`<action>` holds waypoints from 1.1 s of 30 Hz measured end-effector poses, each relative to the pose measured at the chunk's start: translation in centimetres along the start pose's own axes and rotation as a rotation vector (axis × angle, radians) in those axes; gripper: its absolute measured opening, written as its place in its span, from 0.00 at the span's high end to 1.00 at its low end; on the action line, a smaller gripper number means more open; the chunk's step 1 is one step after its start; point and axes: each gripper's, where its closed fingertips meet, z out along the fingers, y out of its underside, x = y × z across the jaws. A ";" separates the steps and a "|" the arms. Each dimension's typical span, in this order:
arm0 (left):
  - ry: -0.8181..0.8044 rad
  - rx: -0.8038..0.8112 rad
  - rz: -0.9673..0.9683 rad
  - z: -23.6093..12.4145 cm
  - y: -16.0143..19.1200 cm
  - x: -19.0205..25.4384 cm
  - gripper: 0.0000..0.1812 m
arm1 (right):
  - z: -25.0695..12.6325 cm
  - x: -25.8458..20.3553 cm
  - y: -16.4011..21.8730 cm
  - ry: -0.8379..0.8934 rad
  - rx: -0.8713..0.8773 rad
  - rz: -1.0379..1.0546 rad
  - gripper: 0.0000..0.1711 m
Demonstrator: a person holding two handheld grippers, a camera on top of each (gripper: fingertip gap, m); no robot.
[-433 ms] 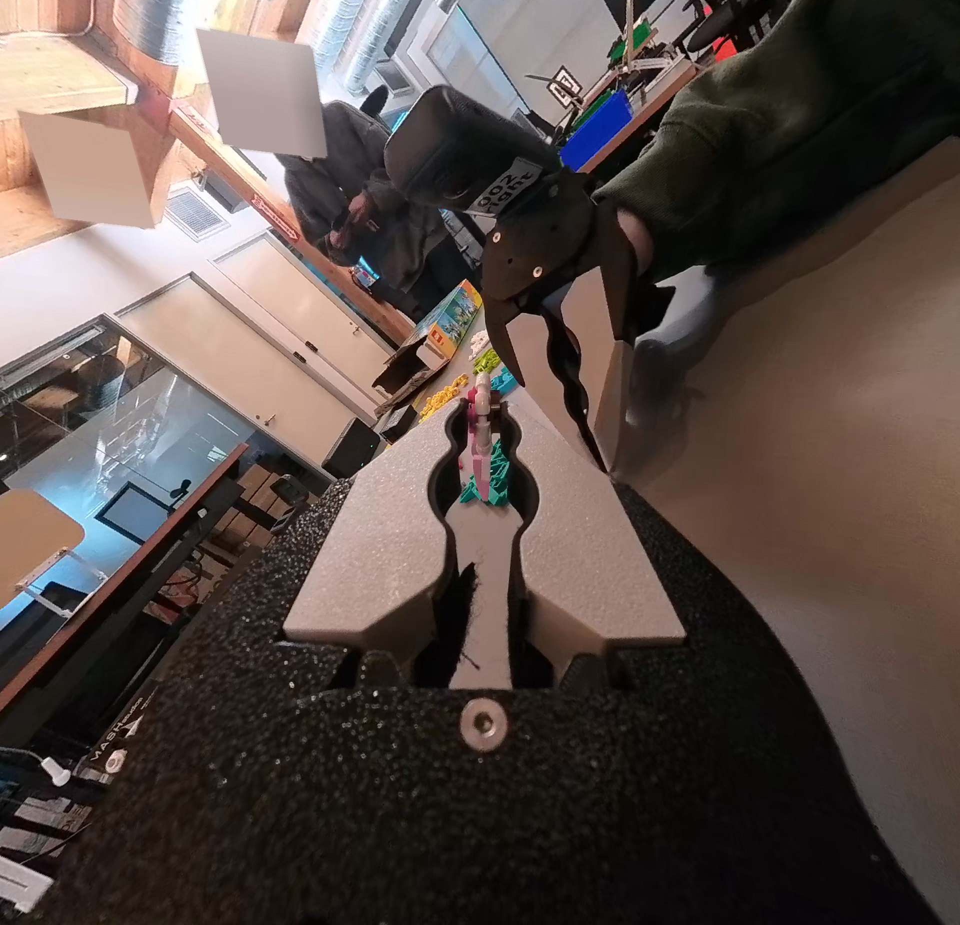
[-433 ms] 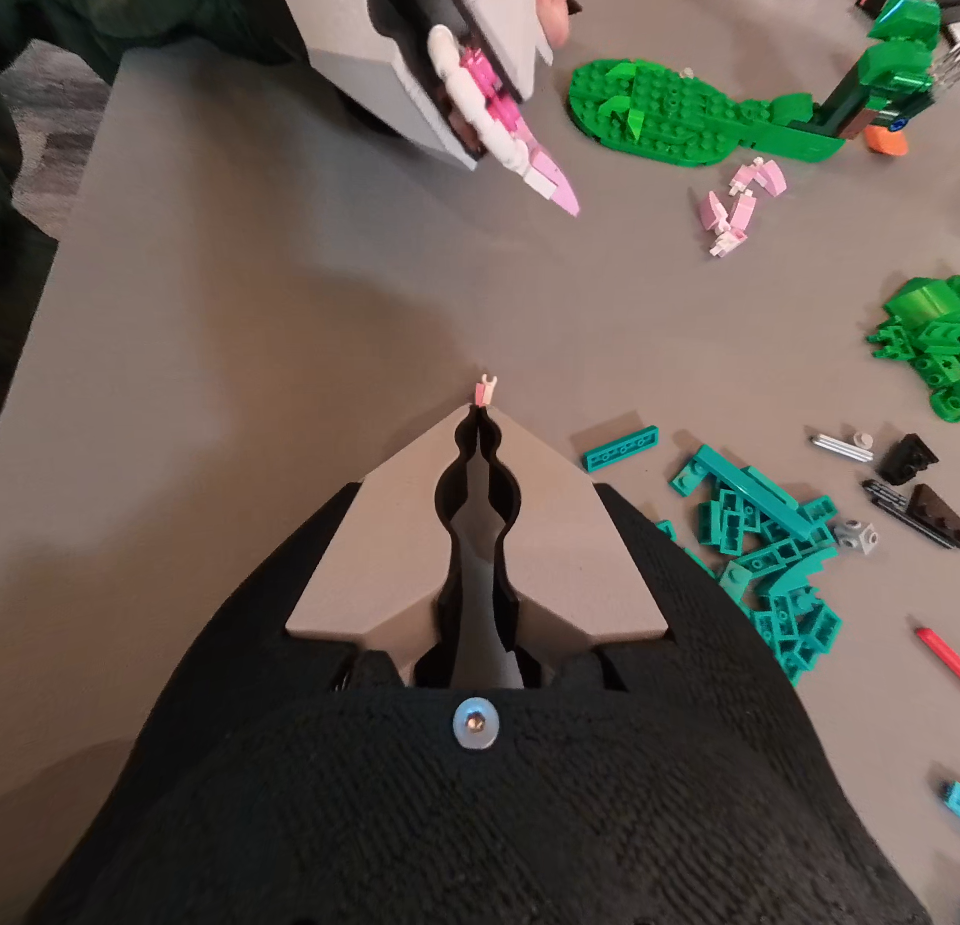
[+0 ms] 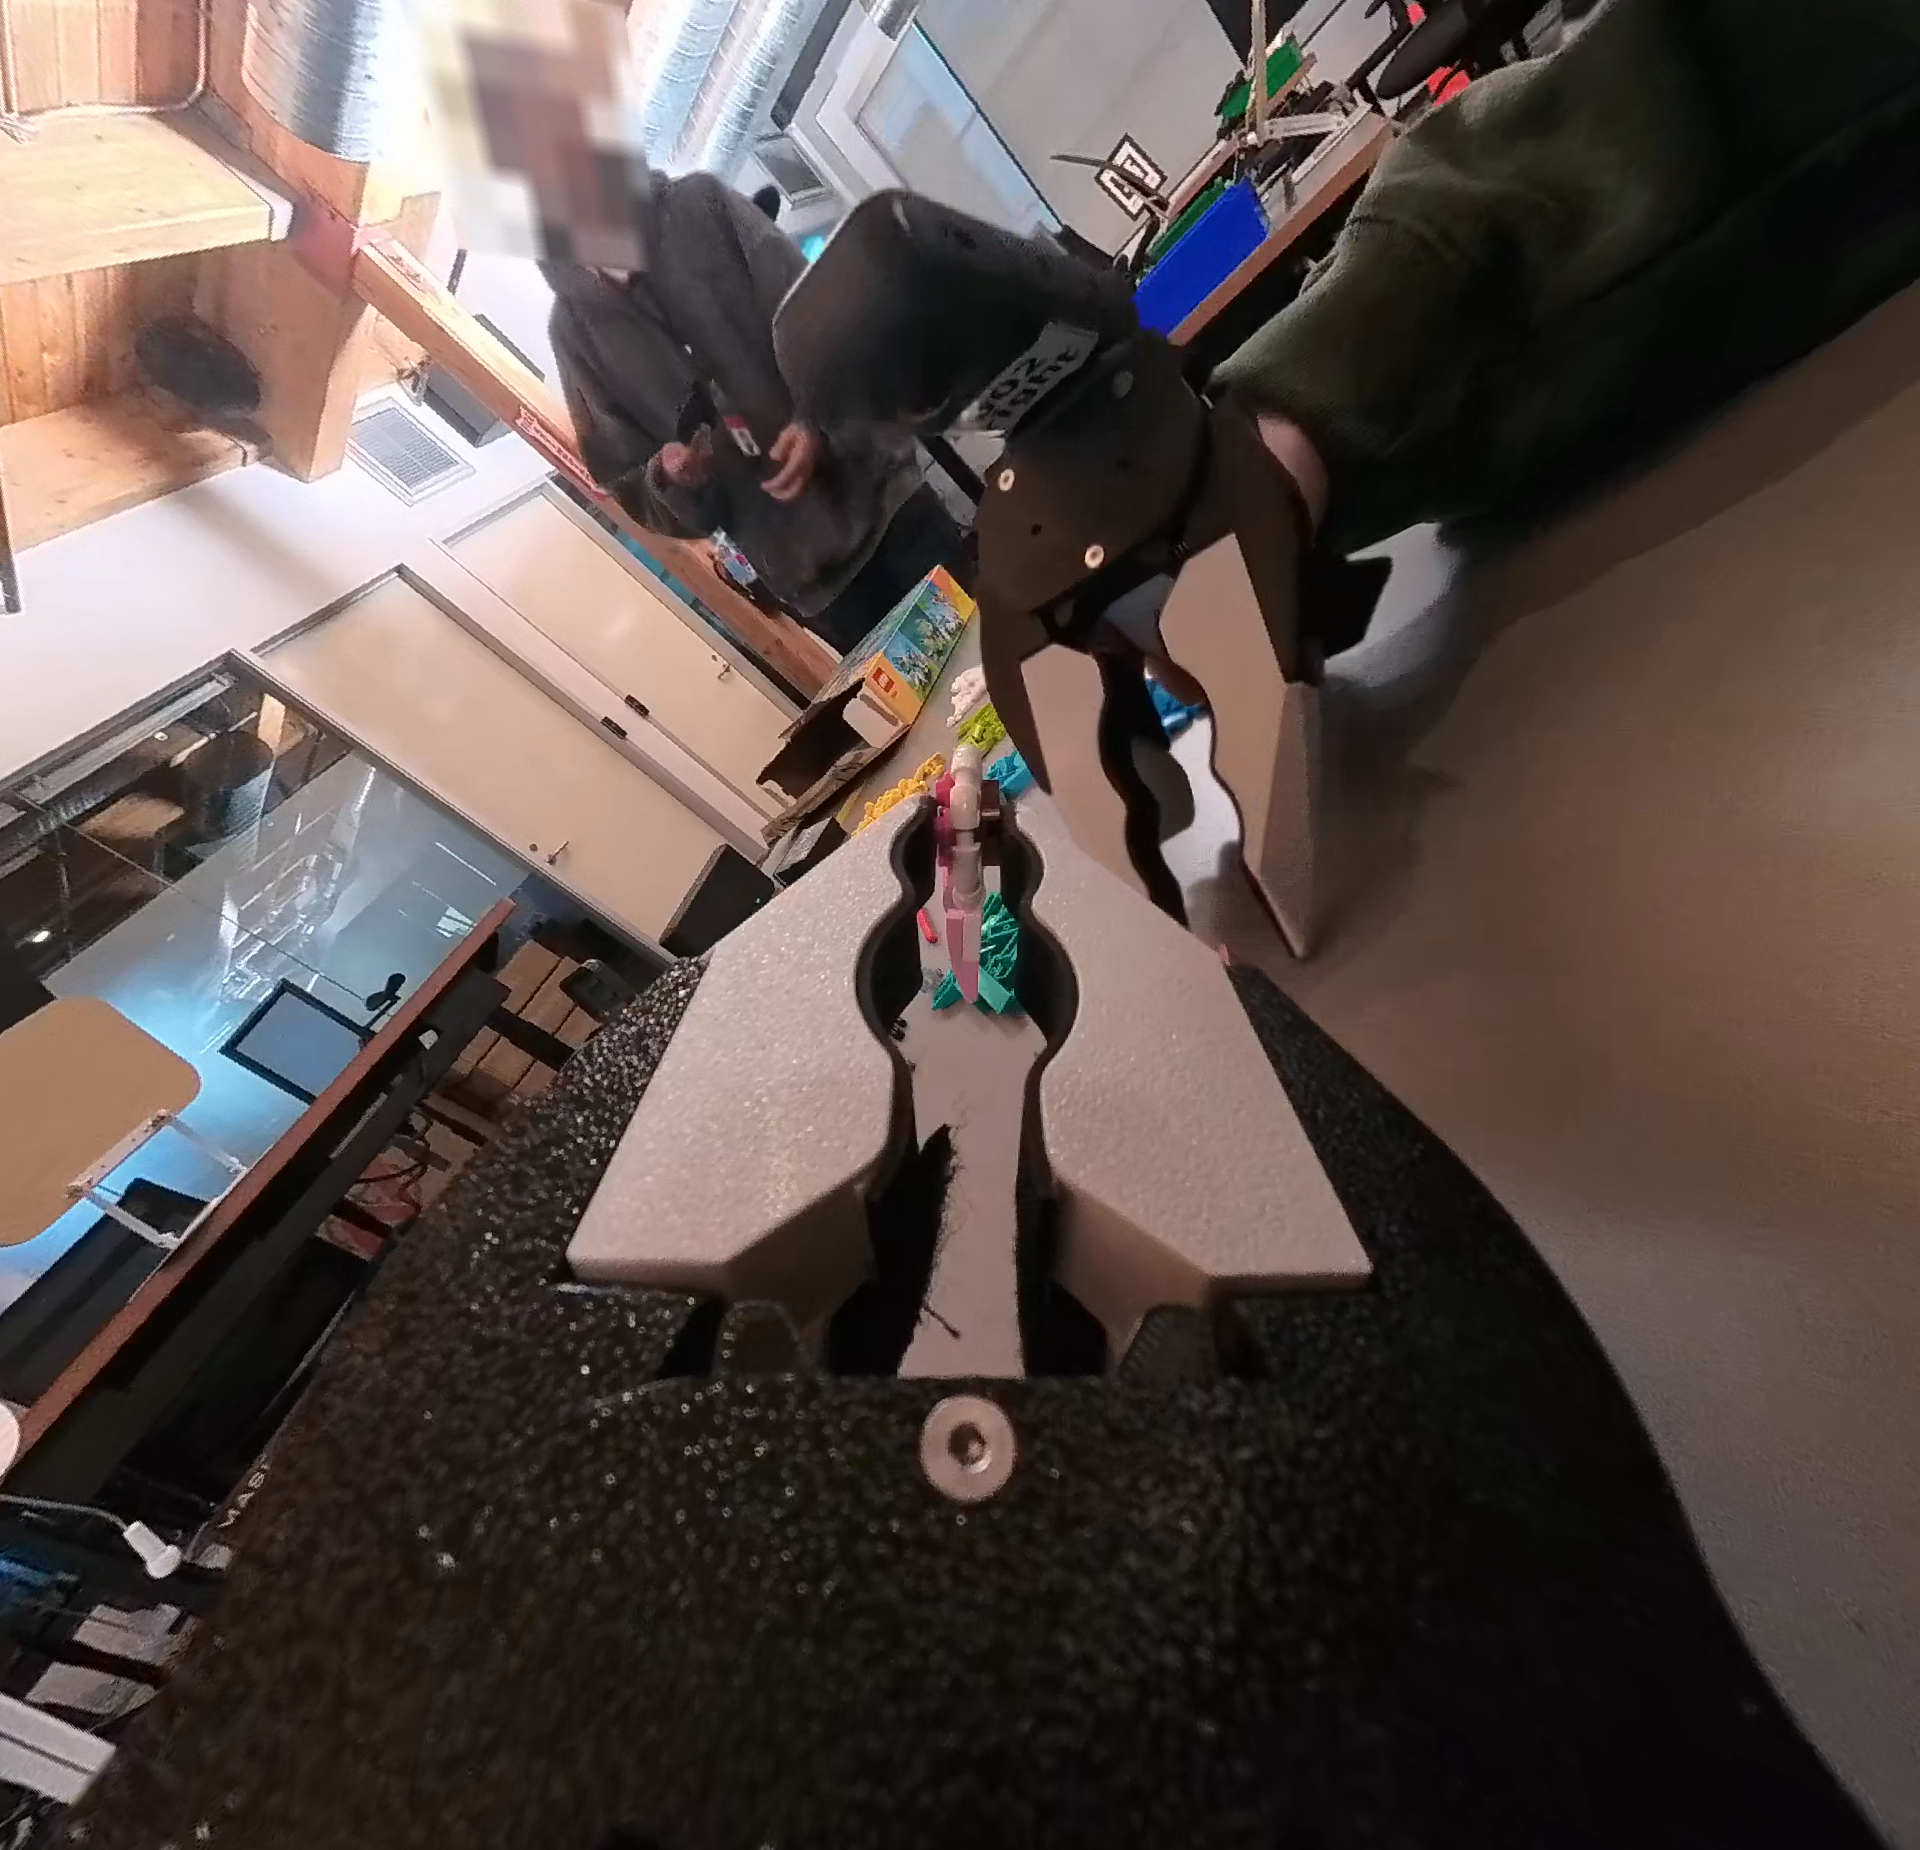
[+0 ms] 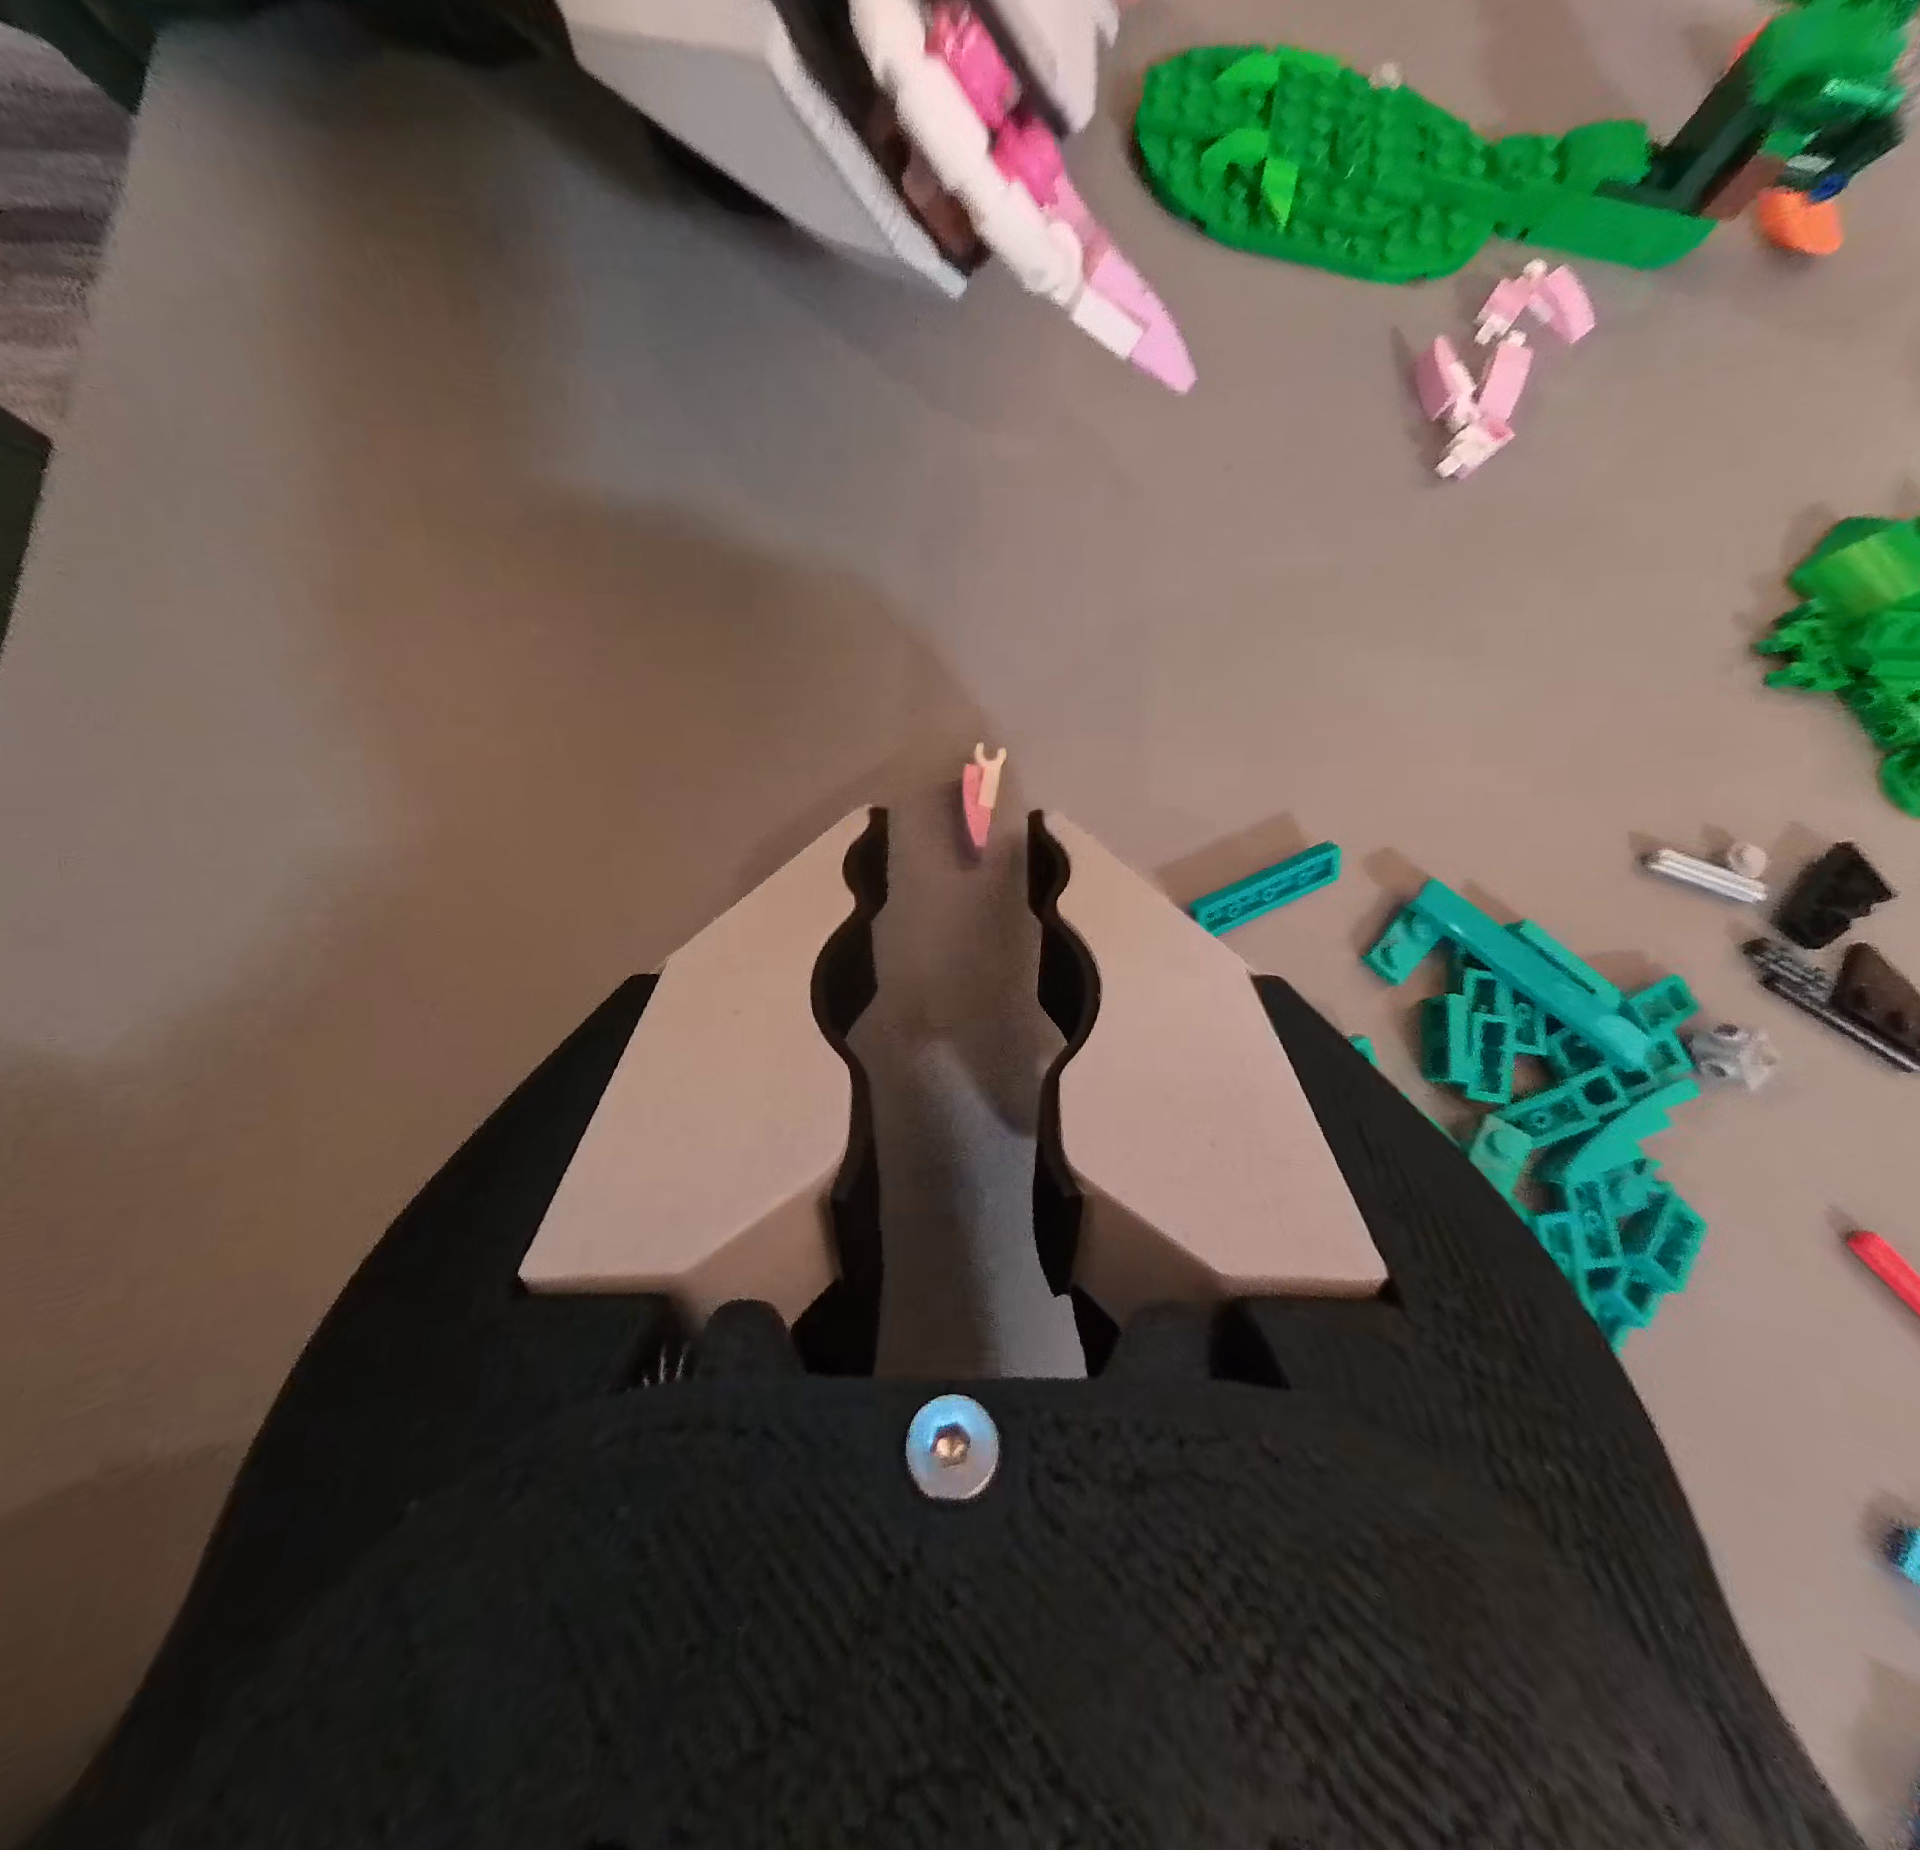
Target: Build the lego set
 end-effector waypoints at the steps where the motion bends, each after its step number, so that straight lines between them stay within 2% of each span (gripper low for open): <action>1: 0.001 -0.001 0.004 0.0 0.0 0.0 0.95 | 0.2 -0.1 -0.1 -0.003 0.003 0.005 0.86; 3: -0.001 -0.003 0.012 0.0 0.0 0.0 0.95 | 0.3 -0.1 -0.1 -0.005 0.000 0.019 0.88; 5: -0.002 -0.004 0.017 -0.1 0.0 0.0 0.95 | 0.4 -0.3 -0.2 -0.017 0.010 0.042 0.96; 9: -0.004 -0.004 0.036 -0.1 -0.1 0.0 0.95 | 0.2 -0.5 -0.1 -0.028 0.008 0.109 0.97; 12: -0.001 -0.003 0.045 -0.2 -0.1 0.1 0.95 | -0.9 -0.8 0.6 -0.071 -0.056 0.162 0.98; 14: 0.007 0.001 0.051 -0.2 -0.2 0.3 0.95 | -2.1 -1.6 0.9 -0.164 -0.130 0.218 0.98; 17: 0.023 0.007 0.066 -0.1 -0.4 0.7 0.95 | -3.9 -3.5 1.7 -0.395 -0.286 0.372 0.98; 21: 0.044 0.017 0.081 -0.2 -0.7 1.2 0.95 | -4.6 -4.0 4.1 -0.553 -0.520 0.556 0.98; 23: 0.054 0.019 0.085 -0.2 -0.8 1.5 0.95 | -4.7 -4.0 4.1 -0.616 -0.568 0.650 0.98; 28: 0.064 0.020 0.086 -0.2 -0.8 1.6 0.95 | -4.5 -2.3 4.3 -0.549 -0.635 0.685 0.98; 33: 0.071 0.019 0.096 -0.2 -0.8 1.8 0.95 | -4.9 -0.5 4.2 -0.331 -0.600 0.556 0.87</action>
